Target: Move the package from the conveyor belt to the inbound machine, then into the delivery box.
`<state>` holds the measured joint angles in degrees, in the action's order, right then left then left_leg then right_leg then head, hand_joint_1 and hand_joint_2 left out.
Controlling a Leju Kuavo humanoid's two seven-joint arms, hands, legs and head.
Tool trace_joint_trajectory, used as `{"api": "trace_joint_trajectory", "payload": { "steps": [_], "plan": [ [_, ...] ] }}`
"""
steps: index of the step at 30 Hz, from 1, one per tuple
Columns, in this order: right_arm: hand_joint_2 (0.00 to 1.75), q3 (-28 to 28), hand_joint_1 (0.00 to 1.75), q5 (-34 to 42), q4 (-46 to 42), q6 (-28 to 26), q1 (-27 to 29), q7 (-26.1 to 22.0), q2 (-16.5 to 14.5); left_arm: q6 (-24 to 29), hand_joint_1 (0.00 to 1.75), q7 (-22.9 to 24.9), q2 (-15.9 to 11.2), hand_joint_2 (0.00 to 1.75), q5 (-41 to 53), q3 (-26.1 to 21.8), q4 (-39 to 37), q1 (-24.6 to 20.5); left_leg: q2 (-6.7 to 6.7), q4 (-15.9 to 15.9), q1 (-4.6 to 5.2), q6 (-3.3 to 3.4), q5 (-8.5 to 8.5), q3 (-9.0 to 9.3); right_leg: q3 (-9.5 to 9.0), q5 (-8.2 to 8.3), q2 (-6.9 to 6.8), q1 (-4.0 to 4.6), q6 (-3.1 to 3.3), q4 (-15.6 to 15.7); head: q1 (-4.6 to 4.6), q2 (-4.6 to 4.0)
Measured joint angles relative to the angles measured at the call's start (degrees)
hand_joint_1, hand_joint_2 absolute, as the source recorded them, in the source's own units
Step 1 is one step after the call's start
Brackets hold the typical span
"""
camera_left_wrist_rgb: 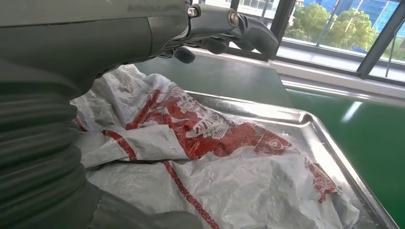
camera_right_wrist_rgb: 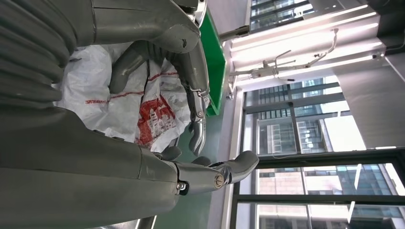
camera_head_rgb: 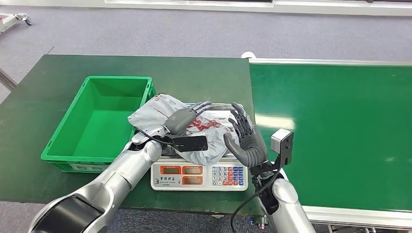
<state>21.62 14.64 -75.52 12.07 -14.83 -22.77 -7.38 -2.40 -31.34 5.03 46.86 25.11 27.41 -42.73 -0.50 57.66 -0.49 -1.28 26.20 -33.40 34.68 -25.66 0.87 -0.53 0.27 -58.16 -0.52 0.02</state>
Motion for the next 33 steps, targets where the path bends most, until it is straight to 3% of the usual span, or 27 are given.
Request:
{"api": "trace_joint_trajectory", "payload": {
  "steps": [6,8,10,14,16,20,28,33],
  "plan": [
    [1.75,0.0,0.0,0.0,0.0,0.0,0.0,0.0,0.1,-0.1,0.0,0.0,0.0,1.75,0.1,0.0,-1.0,-0.5,0.0,0.0,0.0,0.0,0.0,0.0,0.0,0.0,0.0,0.0,0.0,0.0,0.0,0.0],
    [1.75,0.0,0.0,0.0,-0.1,0.1,0.1,0.1,0.2,-1.3,0.87,0.1,0.0,1.75,0.9,0.3,-1.2,-0.8,-0.01,0.0,0.0,0.0,0.0,0.0,0.0,0.0,0.0,0.0,0.0,0.0,0.0,0.0],
    [1.75,-0.1,0.0,0.2,-0.6,0.2,0.7,0.1,0.3,-5.8,1.75,-0.3,-0.5,1.75,2.9,1.3,-1.7,-1.7,-0.04,0.0,-0.01,0.0,0.0,0.0,-0.03,0.0,-0.02,0.01,0.0,0.0,0.0,0.0],
    [1.75,-0.5,0.0,0.9,-3.2,1.1,3.4,-0.3,1.0,-22.7,1.75,-5.8,-4.4,1.75,6.6,6.4,-2.7,-5.3,0.07,0.0,-0.04,-0.05,0.02,0.07,-0.08,-0.01,0.1,0.04,0.01,0.0,0.01,0.0],
    [1.75,-0.7,0.0,1.1,-4.2,1.5,4.4,-0.3,1.5,-25.4,1.75,-7.7,-6.1,1.75,6.7,8.4,-2.9,-6.3,0.21,-0.1,-0.05,-0.08,0.05,0.14,-0.08,0.0,0.24,0.04,0.02,0.0,0.0,0.0],
    [1.75,-0.9,0.0,1.2,-5.8,2.3,5.5,-0.1,1.9,-27.1,1.75,-8.8,-8.0,1.75,6.4,11.7,-2.9,-7.8,0.2,-0.1,-0.08,-0.08,0.05,0.19,-0.12,-0.01,0.22,0.03,0.03,0.0,-0.01,0.0],
    [1.75,-1.6,0.0,1.5,-7.6,3.1,6.7,0.1,2.3,-28.8,1.75,-9.0,-9.3,1.75,5.1,17.4,-2.1,-9.2,0.21,-0.1,-0.09,-0.09,0.05,0.35,-0.28,-0.01,0.23,0.03,0.04,0.0,0.0,0.0],
    [1.75,-1.9,0.0,1.7,-7.8,4.1,6.7,0.5,2.4,-25.1,1.75,-8.6,-10.0,1.75,5.1,20.0,-1.1,-9.3,0.21,-0.1,-0.09,-0.09,0.05,0.39,-0.32,-0.01,0.23,0.03,0.04,0.0,0.0,0.0]
  ]
}}
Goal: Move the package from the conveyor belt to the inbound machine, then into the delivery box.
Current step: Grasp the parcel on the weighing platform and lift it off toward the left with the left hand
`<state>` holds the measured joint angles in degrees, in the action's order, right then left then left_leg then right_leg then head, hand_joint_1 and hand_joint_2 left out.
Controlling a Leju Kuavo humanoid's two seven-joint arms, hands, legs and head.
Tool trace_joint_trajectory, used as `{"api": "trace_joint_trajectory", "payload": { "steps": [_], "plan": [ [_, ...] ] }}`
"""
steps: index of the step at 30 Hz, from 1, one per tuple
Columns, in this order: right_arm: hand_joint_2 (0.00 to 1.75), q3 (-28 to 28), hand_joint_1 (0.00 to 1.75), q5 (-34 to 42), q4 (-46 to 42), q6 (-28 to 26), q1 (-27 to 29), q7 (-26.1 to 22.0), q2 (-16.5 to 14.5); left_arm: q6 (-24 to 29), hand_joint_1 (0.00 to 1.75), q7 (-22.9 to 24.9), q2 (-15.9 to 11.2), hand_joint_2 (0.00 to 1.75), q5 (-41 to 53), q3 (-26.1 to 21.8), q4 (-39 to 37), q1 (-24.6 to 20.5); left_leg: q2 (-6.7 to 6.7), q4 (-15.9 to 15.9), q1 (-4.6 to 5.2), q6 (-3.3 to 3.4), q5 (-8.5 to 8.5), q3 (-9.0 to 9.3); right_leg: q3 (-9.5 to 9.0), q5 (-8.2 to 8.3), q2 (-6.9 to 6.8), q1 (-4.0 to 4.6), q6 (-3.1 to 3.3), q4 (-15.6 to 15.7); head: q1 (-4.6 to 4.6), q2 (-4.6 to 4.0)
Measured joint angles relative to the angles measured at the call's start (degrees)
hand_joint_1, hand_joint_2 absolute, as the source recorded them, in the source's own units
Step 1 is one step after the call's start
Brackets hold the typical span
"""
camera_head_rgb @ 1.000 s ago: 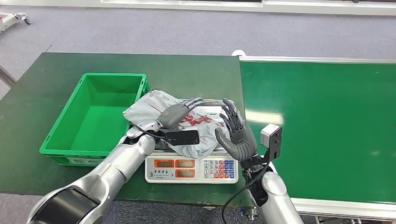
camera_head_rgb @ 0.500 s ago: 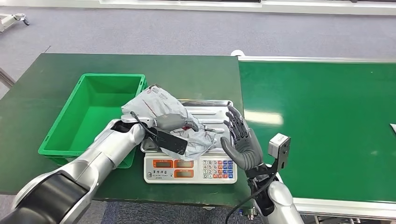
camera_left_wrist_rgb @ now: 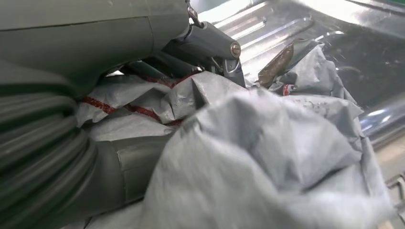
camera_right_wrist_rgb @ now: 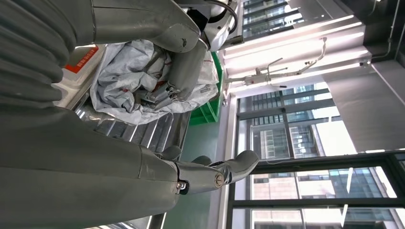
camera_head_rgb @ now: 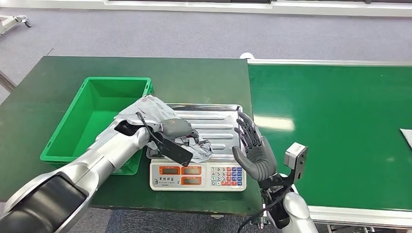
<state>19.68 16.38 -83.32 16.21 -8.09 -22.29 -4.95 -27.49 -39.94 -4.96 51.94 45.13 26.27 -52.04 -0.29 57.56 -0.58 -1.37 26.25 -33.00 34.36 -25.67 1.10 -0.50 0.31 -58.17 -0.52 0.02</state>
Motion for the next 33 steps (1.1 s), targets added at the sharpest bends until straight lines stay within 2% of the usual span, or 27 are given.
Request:
{"api": "trace_joint_trajectory", "payload": {
  "steps": [3,5,8,13,21,26,33],
  "plan": [
    [1.75,-0.2,0.0,0.0,0.0,0.4,0.0,0.1,0.0,7.7,1.75,2.3,-0.6,1.75,1.2,1.7,1.6,0.0,-0.02,0.0,0.0,-0.03,-0.03,-0.01,0.03,0.02,-0.02,0.0,0.02,0.0,0.0,0.0],
    [1.75,-0.4,0.0,-0.1,-0.1,0.5,0.1,-0.1,0.0,13.2,1.75,5.6,-1.3,1.75,3.6,2.9,3.7,-0.2,-0.02,0.0,0.0,-0.08,-0.09,-0.06,0.11,0.07,-0.03,0.01,0.07,0.0,0.01,0.0],
    [1.75,-0.8,0.0,-0.1,-0.3,1.0,0.4,-0.4,0.0,17.7,1.75,11.1,-3.1,1.75,7.6,4.4,9.6,-2.0,-0.06,0.0,-0.02,-0.09,-0.23,-0.28,0.29,0.2,-0.07,0.02,0.1,0.0,-0.01,0.0],
    [1.75,-1.4,0.0,-0.1,-0.3,1.5,0.9,-0.6,-0.1,17.5,1.75,14.4,-5.9,1.75,9.6,5.7,20.3,-5.0,-0.25,0.0,0.0,-0.07,-0.28,-0.44,0.35,0.23,-0.24,0.02,0.07,0.0,0.01,0.0],
    [1.75,-1.6,0.0,-0.2,-0.3,2.1,1.3,-1.2,-0.4,19.2,1.75,19.2,-10.0,1.75,13.5,6.6,31.5,-5.1,-0.25,0.0,-0.01,-0.06,-0.27,-0.47,0.39,0.22,-0.23,0.01,0.07,0.0,0.0,0.0],
    [1.75,-1.9,0.0,-0.2,-0.7,2.4,1.8,-1.4,-0.5,19.0,1.75,20.5,-11.9,1.75,14.5,6.6,35.3,-4.9,-0.25,0.0,-0.01,-0.07,-0.28,-0.47,0.39,0.22,-0.24,0.02,0.07,0.0,0.0,0.0],
    [1.75,-2.0,0.0,-0.2,-0.9,2.4,2.0,-1.4,-0.6,19.0,1.75,20.6,-12.7,1.75,14.8,6.6,37.0,-4.9,-0.25,0.0,0.0,-0.07,-0.28,-0.48,0.39,0.22,-0.24,0.02,0.07,0.0,0.0,0.0]
  ]
}}
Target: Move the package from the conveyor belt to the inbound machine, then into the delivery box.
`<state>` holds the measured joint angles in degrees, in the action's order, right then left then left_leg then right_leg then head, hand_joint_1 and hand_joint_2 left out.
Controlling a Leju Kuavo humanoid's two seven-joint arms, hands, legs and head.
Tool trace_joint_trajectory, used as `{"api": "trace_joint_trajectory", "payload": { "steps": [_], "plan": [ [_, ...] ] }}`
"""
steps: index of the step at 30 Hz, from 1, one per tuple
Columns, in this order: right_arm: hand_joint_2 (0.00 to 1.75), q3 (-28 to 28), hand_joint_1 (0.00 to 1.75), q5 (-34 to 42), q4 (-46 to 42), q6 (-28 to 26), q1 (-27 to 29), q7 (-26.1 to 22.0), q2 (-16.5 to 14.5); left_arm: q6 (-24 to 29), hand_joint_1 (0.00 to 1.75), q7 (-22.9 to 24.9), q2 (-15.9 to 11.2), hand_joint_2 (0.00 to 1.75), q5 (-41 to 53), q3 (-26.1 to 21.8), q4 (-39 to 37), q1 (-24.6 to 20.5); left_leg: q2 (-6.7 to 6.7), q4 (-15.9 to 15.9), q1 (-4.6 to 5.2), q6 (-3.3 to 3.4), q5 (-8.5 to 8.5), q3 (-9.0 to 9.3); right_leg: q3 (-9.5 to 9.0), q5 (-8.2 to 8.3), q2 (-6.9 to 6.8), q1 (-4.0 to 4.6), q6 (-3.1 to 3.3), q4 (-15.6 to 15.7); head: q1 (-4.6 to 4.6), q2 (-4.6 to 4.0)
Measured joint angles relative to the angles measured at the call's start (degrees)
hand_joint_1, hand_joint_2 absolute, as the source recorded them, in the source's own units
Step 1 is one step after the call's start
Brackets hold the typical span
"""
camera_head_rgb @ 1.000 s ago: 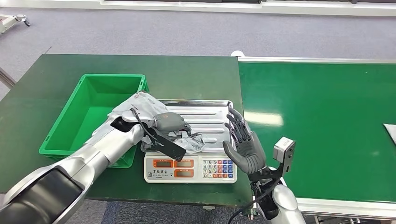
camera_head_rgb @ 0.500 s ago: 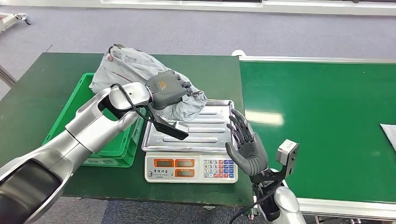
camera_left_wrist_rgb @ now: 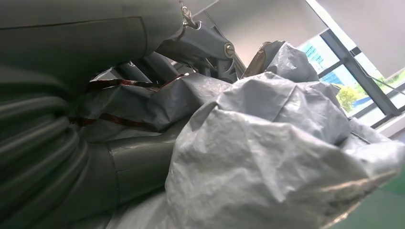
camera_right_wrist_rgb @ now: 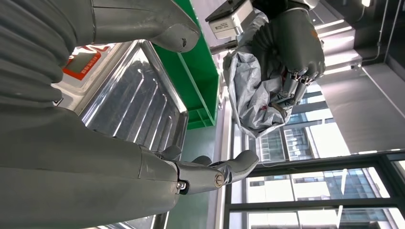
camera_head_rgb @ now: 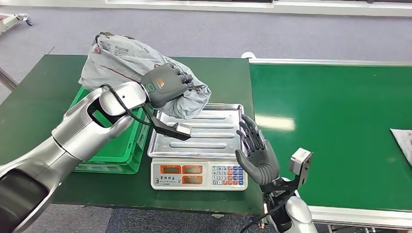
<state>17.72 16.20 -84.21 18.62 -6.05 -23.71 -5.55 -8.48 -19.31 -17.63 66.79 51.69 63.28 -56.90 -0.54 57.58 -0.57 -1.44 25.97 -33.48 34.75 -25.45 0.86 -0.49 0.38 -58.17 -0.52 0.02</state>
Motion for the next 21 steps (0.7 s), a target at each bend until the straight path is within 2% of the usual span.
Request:
{"api": "trace_joint_trajectory", "payload": {
  "steps": [6,9,15,21],
  "plan": [
    [1.75,0.0,0.0,0.0,-0.1,0.0,0.1,0.0,-0.1,-0.5,1.75,1.2,-0.4,1.75,-0.2,-0.2,0.2,0.3,0.0,0.0,0.0,0.0,0.0,-0.03,0.0,0.0,0.0,-0.01,0.0,0.0,0.01,0.0],
    [1.75,-0.3,0.0,-0.1,-0.6,0.0,0.5,-0.1,-0.1,-0.9,1.75,2.0,-2.2,1.75,-2.7,-2.4,-1.9,1.6,0.18,0.0,-0.03,-0.03,0.03,0.01,0.02,0.0,0.16,-0.04,0.01,0.0,0.02,0.0],
    [1.75,-1.7,0.0,-0.6,-2.6,-0.4,3.0,-0.5,0.1,6.5,1.75,-2.5,-7.6,1.75,-8.0,-12.3,-15.9,6.4,0.51,-0.2,-0.11,-0.2,0.01,0.17,0.16,0.0,0.48,-0.05,0.15,0.0,-0.02,0.0],
    [1.75,-2.9,0.0,-1.3,-5.2,-1.2,5.0,-0.2,0.1,9.6,1.75,-2.2,-8.2,1.75,-7.0,-18.2,-26.1,10.1,0.24,-0.2,-0.12,-0.22,-0.01,0.0,0.2,-0.06,0.27,0.07,0.21,0.0,-0.01,0.0]
  ]
}}
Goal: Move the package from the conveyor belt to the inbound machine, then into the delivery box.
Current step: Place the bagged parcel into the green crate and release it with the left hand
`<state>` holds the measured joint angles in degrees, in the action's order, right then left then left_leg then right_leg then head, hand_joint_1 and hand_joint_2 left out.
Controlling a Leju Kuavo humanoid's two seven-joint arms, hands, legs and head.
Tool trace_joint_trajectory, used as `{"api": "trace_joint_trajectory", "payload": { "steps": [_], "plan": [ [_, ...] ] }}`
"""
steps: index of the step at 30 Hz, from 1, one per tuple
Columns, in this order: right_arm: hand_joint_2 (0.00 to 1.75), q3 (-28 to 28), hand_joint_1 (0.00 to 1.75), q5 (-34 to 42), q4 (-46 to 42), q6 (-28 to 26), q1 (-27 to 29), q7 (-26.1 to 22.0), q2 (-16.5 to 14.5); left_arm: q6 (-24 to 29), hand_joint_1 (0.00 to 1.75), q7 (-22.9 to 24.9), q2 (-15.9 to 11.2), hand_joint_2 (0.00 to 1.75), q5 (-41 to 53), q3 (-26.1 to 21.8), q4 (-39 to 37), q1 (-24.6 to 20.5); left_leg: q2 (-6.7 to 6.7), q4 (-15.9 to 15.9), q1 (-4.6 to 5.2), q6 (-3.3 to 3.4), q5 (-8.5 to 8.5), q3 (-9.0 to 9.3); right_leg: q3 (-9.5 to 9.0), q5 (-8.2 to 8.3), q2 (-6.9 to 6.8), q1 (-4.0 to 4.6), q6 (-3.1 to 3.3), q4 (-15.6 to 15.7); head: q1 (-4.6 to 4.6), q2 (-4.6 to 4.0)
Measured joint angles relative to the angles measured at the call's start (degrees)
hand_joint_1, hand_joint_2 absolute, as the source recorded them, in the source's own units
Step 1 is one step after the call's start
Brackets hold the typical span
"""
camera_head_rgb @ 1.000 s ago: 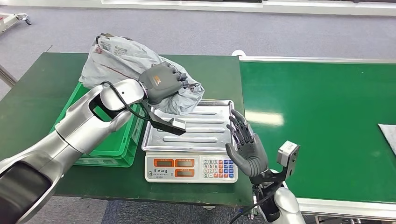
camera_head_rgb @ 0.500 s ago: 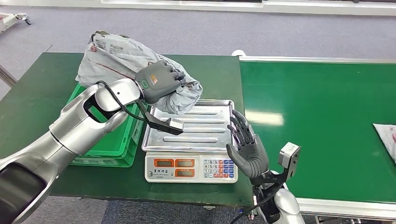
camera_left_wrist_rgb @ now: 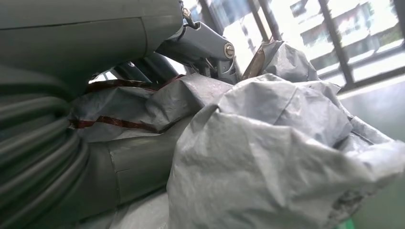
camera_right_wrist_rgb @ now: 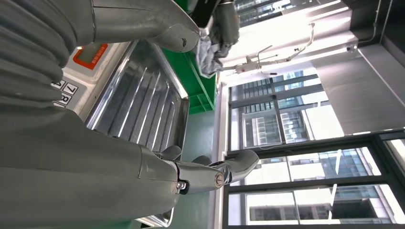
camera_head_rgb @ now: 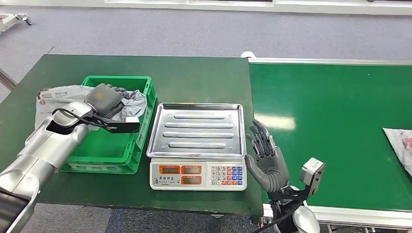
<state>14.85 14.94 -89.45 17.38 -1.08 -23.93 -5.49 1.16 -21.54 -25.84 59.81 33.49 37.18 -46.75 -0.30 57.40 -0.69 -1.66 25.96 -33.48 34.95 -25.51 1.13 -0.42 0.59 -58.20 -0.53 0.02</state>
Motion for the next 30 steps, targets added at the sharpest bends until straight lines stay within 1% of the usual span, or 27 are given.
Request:
{"api": "trace_joint_trajectory", "payload": {
  "steps": [8,14,21,30],
  "plan": [
    [1.75,-0.5,0.0,-0.5,-1.4,-0.1,0.8,0.2,0.0,0.1,1.75,0.8,0.7,1.75,0.7,-2.2,-4.5,0.8,0.01,0.0,0.06,0.02,0.02,-0.05,0.05,0.01,-0.04,-0.07,-0.01,0.0,0.0,0.0],
    [1.75,-0.8,0.0,-1.4,-1.9,-0.4,1.2,0.7,0.0,2.3,1.75,1.7,2.4,1.75,1.6,-3.7,-6.7,1.8,0.0,0.0,0.02,0.01,0.02,-0.04,0.05,0.01,-0.05,-0.08,0.0,0.0,0.01,0.0],
    [1.75,-0.8,0.0,-1.8,-1.9,-0.6,1.4,0.8,0.0,3.1,1.75,1.9,3.6,1.75,1.9,-5.0,-8.0,2.7,0.0,0.0,0.01,0.01,0.01,-0.05,0.04,0.01,-0.06,-0.07,0.0,0.0,0.01,0.0],
    [1.75,-0.8,0.0,-1.8,-1.9,-0.6,1.5,0.8,0.0,3.1,1.75,1.9,4.1,1.75,2.0,-5.2,-8.8,2.7,0.0,0.0,0.01,0.01,0.02,-0.04,0.03,0.01,-0.06,-0.07,0.0,0.0,0.01,0.0]
  ]
}}
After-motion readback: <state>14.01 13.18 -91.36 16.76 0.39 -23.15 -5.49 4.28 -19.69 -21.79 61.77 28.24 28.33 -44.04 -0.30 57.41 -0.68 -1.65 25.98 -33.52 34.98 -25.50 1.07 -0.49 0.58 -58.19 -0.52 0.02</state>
